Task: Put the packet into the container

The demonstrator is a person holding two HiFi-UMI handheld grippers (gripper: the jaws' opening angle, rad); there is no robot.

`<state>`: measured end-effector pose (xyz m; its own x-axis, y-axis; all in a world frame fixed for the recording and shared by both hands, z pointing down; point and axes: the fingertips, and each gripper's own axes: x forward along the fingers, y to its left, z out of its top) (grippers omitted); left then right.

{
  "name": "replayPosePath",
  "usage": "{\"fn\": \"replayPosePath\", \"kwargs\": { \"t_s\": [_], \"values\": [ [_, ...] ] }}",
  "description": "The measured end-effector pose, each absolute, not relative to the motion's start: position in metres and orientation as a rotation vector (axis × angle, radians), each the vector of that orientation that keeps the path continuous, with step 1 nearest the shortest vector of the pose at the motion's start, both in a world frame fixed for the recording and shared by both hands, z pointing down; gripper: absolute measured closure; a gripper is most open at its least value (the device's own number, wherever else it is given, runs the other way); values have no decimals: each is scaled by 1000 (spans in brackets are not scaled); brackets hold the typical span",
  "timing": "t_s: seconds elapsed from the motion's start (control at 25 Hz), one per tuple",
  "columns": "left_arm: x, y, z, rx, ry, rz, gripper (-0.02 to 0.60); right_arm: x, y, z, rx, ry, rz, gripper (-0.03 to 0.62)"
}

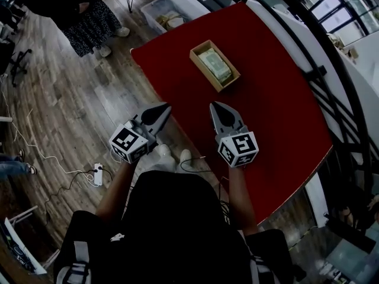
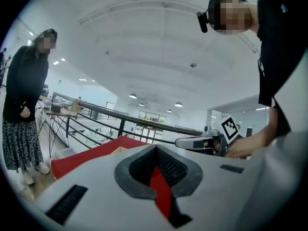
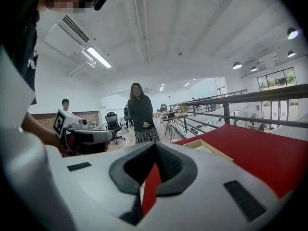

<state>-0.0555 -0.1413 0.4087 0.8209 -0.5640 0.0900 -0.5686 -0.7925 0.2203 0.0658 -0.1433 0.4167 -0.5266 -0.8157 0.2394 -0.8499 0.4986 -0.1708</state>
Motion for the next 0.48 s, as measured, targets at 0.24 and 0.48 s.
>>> {"fn": "replayPosePath", "kwargs": {
  "t_s": [0.24, 0.48],
  "values": [
    [-52, -134, 403, 2764, -861, 39, 572, 56, -132, 411, 1443, -2623, 381, 572],
    [-53, -133, 401, 2794, -868, 17, 572, 56, -129, 405, 1450, -2623, 367, 572]
  ]
}}
